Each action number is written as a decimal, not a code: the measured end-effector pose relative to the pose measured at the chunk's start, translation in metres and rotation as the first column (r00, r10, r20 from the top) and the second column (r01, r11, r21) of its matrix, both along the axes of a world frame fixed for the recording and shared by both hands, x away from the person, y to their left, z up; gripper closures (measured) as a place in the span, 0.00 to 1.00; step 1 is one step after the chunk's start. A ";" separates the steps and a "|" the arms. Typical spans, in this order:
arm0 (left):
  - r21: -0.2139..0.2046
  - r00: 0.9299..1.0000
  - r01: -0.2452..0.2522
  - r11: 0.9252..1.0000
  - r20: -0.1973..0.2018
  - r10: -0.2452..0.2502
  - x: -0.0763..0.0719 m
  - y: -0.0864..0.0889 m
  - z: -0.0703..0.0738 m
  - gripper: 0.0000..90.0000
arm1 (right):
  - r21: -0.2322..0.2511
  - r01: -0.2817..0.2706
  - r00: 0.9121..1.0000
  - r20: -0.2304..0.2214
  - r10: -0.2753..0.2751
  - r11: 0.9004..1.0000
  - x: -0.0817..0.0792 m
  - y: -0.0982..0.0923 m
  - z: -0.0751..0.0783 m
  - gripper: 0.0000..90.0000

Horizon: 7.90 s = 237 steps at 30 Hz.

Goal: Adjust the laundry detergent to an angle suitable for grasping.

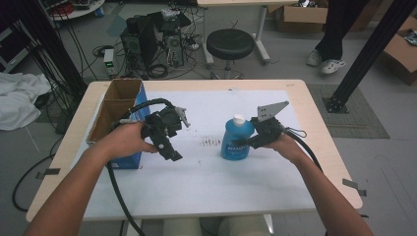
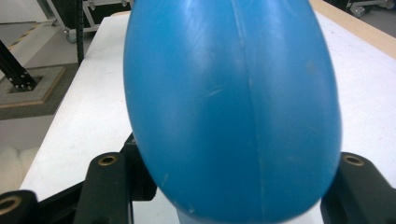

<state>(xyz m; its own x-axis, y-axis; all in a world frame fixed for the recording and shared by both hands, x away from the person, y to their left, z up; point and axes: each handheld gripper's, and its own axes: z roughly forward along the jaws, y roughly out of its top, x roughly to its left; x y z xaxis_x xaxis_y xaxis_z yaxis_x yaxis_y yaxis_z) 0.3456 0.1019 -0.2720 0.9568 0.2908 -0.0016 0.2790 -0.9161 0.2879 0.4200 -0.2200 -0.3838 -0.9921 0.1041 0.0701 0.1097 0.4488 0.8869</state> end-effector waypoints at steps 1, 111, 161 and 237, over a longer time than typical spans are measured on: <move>0.000 1.000 0.000 1.000 0.000 0.000 0.000 0.000 0.000 0.22 | 0.001 0.001 1.000 0.001 -0.001 1.000 0.000 0.000 0.000 0.46; 0.131 0.965 0.259 0.957 0.008 -0.262 0.016 -0.121 0.056 0.21 | -0.029 -0.159 0.987 -0.001 0.159 0.987 -0.041 0.050 0.038 0.48; 0.139 0.965 0.263 0.955 -0.016 -0.263 0.016 -0.125 0.033 0.31 | -0.033 -0.169 0.986 -0.008 0.169 0.985 -0.040 0.059 0.047 0.48; 0.159 0.972 0.228 0.961 0.016 -0.233 0.015 -0.115 0.037 0.42 | -0.052 -0.146 0.989 -0.005 0.146 0.988 -0.041 0.048 0.051 0.26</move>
